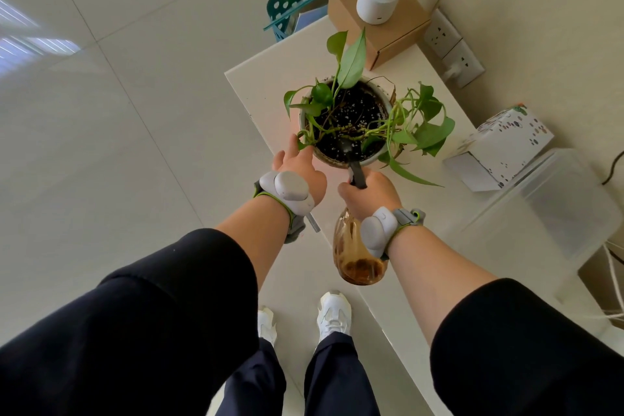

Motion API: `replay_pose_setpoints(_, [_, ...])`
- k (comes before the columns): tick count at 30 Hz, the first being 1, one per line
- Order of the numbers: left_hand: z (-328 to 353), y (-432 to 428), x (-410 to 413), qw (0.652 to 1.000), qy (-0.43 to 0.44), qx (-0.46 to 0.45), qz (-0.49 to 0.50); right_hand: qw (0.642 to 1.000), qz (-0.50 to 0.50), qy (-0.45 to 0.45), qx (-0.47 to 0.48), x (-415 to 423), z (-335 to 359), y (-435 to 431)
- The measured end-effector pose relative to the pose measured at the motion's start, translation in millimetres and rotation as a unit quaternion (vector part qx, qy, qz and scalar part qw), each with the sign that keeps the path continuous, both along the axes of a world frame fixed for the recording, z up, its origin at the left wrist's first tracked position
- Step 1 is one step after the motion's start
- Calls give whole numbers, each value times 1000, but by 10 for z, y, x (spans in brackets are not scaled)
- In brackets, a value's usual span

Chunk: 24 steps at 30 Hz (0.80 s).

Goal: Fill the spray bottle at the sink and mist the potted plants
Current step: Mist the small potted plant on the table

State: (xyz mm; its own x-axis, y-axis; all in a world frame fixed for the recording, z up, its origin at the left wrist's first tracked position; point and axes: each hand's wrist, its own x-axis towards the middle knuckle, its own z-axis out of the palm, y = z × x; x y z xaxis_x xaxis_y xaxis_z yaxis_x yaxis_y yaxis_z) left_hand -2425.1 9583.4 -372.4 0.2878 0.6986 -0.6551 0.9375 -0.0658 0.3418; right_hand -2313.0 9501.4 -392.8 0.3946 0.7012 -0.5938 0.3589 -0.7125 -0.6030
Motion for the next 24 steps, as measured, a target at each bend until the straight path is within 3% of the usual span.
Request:
replay_pose_setpoints(9, [44, -41, 127, 1000, 5, -2, 24, 998, -15, -54, -30, 188, 20, -56])
replay_pose_setpoints(24, [126, 22, 127, 999, -36, -29, 9, 1000, -15, 16, -6, 113, 79, 160])
